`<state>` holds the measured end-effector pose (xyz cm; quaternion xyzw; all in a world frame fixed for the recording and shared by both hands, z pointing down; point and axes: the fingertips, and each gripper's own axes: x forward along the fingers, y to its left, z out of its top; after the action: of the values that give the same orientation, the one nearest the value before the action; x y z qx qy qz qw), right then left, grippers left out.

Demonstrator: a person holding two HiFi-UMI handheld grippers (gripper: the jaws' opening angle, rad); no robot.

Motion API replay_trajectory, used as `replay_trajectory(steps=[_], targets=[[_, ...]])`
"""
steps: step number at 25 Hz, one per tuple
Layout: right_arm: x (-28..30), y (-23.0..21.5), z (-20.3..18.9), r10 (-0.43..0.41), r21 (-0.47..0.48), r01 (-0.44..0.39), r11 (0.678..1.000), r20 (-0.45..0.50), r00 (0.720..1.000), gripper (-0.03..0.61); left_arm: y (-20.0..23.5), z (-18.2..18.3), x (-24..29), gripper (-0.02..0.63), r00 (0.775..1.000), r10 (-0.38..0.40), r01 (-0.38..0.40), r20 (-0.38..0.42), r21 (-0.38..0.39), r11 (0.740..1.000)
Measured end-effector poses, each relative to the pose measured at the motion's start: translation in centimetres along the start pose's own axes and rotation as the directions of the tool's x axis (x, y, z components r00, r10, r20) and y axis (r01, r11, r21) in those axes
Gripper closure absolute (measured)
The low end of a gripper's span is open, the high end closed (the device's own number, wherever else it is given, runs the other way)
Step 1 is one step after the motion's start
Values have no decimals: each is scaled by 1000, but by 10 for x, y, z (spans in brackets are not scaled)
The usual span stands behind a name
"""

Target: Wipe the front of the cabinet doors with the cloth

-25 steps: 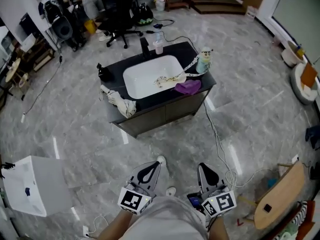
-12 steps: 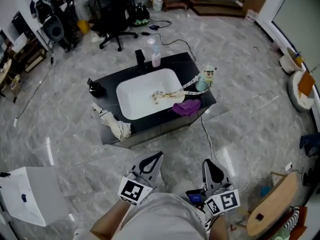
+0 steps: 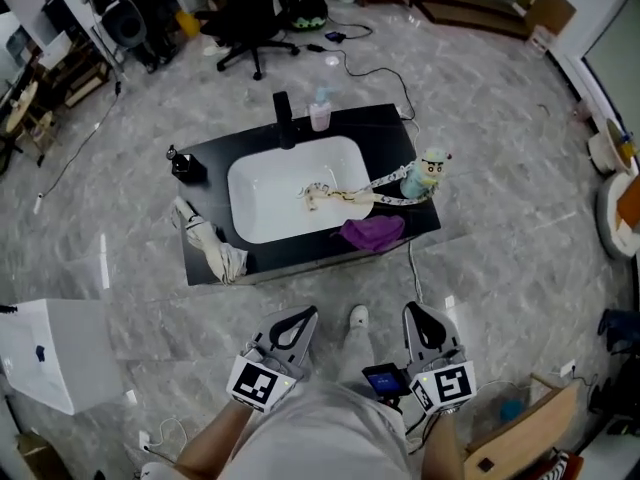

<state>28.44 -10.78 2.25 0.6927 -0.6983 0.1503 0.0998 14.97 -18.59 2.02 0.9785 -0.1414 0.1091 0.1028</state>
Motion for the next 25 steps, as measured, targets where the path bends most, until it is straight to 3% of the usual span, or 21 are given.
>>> replay_trajectory(steps=[4,8,12,17,19,25], targets=[[39,-44,-8,152,-80,-158,984,-77,985,551,10,6,38,609,992,127,-127,-1,-7,992],[91,-78,-26,262,-167,-293,942,-182,948,545,15,26,72,609,975,219,-219,38,-20,976],[142,-95,-66,337,-228,-427,875,-347,875,415,15,30,92,609,963,267,-266,48,-18,964],[192,-99,-131,375,-274,-565,779,-518,769,353,21,4,101,609,942,337,-336,2,-62,940],[209,-102,-155,375,-263,-591,763,-564,736,331,26,-9,101,609,930,368,-368,-15,-87,926],[245,-114,-206,340,-262,-625,735,-654,675,311,39,-58,96,609,902,424,-432,-80,-172,885]])
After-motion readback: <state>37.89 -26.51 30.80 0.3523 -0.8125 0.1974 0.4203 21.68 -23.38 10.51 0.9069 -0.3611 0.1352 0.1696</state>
